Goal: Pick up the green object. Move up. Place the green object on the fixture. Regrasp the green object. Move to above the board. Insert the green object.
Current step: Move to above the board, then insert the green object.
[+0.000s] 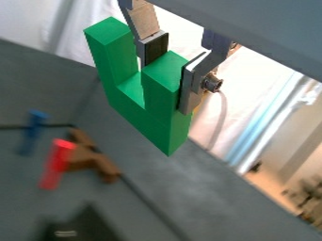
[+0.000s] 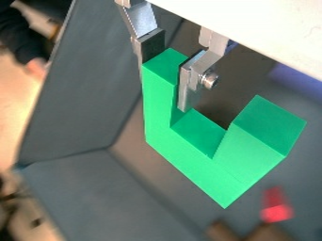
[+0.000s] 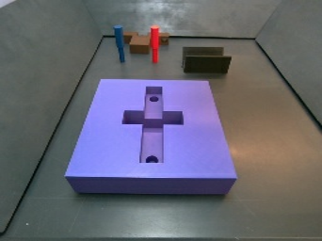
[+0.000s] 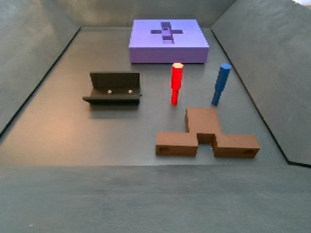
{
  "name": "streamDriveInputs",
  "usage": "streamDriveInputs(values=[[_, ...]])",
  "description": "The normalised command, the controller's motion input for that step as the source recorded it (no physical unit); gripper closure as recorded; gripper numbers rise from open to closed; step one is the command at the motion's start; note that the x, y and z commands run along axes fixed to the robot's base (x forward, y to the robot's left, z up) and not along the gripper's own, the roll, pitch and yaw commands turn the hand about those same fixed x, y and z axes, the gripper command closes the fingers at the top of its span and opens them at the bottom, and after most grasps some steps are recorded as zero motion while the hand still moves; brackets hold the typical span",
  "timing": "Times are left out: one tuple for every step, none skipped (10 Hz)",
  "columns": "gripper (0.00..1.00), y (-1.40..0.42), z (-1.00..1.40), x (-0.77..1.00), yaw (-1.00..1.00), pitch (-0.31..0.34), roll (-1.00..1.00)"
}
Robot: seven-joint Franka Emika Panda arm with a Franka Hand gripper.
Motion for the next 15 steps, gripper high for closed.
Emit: streamDriveInputs(values=[[1.0, -1.4, 0.26, -1.39, 0.01, 0.071, -1.0], [1.0, -1.36, 0.23, -1.4, 0.02, 0.065, -1.0], [1.0, -1.36, 0.25, -1.4, 0.03, 0.052, -1.0], [1.0, -0.93, 0.16, -0.99, 0.04, 0.043, -1.0], [1.0, -0.54, 0.08, -0.6, 0.04, 0.042, -1.0], [1.0, -0.24, 0.04, -0.28, 0.04, 0.042, -1.0], [1.0, -0.13, 0.03, -0.18, 0.03, 0.029, -1.0], [1.0, -0.05, 0.01, -0.14, 0.03, -0.002, -0.96], [1.0, -0.02, 0.01, -0.12, 0.02, -0.022, -0.81], [1.0, 0.01, 0.0, -0.09, 0.01, -0.044, -0.52], [1.0, 0.01, 0.0, -0.07, 0.0, -0.044, -0.35], [1.0, -0.05, 0.0, 0.0, 0.0, 0.0, 0.0], [1.0, -0.27, -0.12, 0.09, 0.0, -0.009, 0.0], [1.0, -0.45, -0.34, 0.17, 0.0, -0.136, -0.06], [1.0, -0.47, -0.52, 0.27, 0.0, -0.191, -0.18]])
